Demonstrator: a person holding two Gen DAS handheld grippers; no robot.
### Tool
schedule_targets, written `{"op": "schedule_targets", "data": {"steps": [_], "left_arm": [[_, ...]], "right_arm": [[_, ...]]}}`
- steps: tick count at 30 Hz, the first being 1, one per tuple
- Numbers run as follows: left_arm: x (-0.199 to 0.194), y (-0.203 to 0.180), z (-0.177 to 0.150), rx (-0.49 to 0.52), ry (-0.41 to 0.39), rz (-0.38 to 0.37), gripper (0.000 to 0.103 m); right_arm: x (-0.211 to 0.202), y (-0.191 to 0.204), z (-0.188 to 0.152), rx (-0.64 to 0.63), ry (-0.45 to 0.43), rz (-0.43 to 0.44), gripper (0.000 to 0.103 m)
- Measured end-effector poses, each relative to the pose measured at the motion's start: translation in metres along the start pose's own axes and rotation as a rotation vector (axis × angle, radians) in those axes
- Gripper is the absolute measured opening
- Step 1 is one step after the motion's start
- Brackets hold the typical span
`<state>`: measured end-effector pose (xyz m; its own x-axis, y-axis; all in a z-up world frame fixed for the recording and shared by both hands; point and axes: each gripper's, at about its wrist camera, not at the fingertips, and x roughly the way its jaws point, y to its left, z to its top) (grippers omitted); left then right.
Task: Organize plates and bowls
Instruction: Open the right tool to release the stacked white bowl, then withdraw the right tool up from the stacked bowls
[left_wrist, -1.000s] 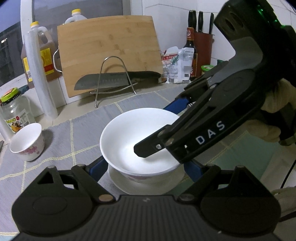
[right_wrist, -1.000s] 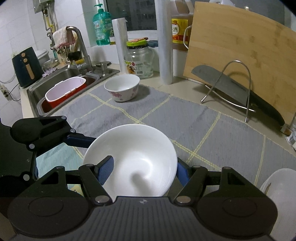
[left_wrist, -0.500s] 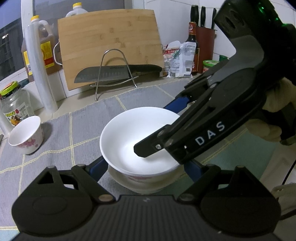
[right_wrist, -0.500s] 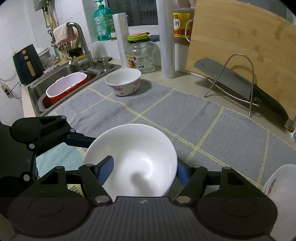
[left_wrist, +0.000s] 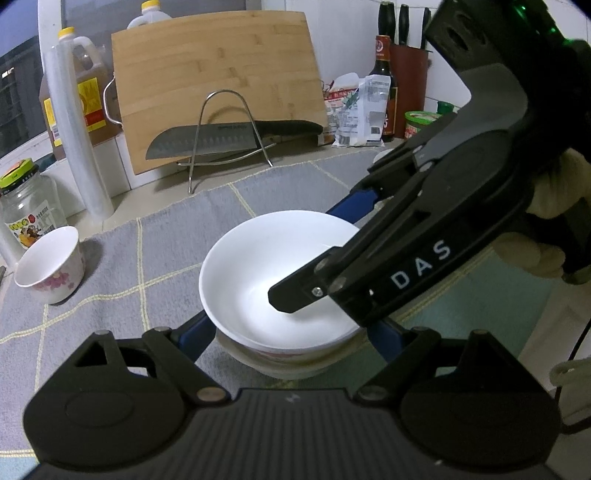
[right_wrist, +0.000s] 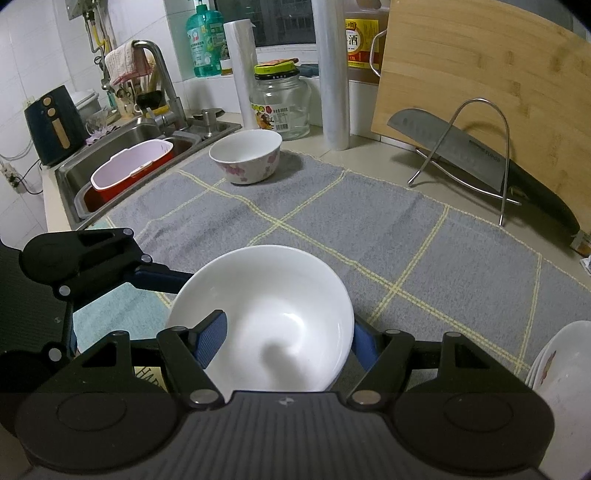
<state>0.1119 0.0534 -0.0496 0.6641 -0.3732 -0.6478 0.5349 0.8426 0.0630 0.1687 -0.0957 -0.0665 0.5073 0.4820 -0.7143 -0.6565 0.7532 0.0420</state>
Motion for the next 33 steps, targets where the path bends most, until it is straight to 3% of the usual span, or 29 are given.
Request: {"op": "schedule_targets", "data": {"steps": [16, 20, 25, 33], "left_arm": [[0.002, 0.000, 0.001, -0.003, 0.007, 0.001, 0.093], [0.002, -0.002, 0.001, 0.017, -0.006, 0.032, 0.100], [-0.001, -0.002, 0.001, 0.036, -0.011, 0.036, 0.101], [-0.012, 0.009, -0.002, 0.014, -0.023, 0.006, 0.101]], "right_arm": [[0.002, -0.002, -0.002, 0.005, 0.004, -0.001, 0.076], [0.000, -0.001, -0.002, 0.004, -0.008, 0.000, 0.085], [-0.005, 0.000, -0.001, 0.000, -0.031, -0.015, 0.100], [-0.007, 0.004, 0.004, 0.012, -0.038, -0.042, 0.103]]}}
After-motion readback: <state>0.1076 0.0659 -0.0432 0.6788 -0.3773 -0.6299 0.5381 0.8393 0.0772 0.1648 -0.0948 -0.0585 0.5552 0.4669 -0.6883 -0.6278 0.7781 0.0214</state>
